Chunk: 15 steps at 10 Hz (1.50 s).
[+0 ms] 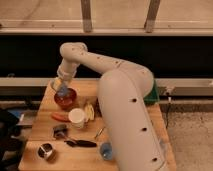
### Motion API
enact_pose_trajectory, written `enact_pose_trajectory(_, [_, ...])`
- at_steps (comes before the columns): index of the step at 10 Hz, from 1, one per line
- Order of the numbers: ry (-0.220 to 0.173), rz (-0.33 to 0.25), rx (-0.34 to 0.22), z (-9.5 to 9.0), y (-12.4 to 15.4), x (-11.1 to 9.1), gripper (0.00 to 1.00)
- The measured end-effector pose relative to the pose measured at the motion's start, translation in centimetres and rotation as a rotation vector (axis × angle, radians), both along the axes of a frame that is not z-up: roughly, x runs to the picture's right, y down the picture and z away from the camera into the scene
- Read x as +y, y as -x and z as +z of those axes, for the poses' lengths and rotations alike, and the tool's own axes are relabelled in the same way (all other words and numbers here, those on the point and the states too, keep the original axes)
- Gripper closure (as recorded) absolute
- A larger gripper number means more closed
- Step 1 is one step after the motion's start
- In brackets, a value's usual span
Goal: Wipe red bowl with sponge
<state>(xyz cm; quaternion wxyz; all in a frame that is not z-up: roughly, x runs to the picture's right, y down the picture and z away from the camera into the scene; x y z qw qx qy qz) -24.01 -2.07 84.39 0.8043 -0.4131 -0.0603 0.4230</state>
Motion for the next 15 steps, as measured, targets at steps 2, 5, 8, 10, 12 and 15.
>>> enact_pose_trajectory(2, [0.036,-0.014,-0.010,1.7,0.8,2.2,1.00])
enact_pose_trajectory(5, [0.082,-0.017,-0.028,3.5,1.6,4.6,1.00])
enact_pose_trajectory(8, [0.086,-0.017,-0.005,3.6,1.2,4.7,1.00])
enact_pose_trajectory(10, [0.085,-0.021,0.032,3.9,0.2,4.4,1.00])
enact_pose_trajectory(12, [0.076,-0.024,0.063,4.3,-0.6,3.7,1.00])
enact_pose_trajectory(15, [0.064,-0.037,0.104,5.6,-1.9,2.2,1.00])
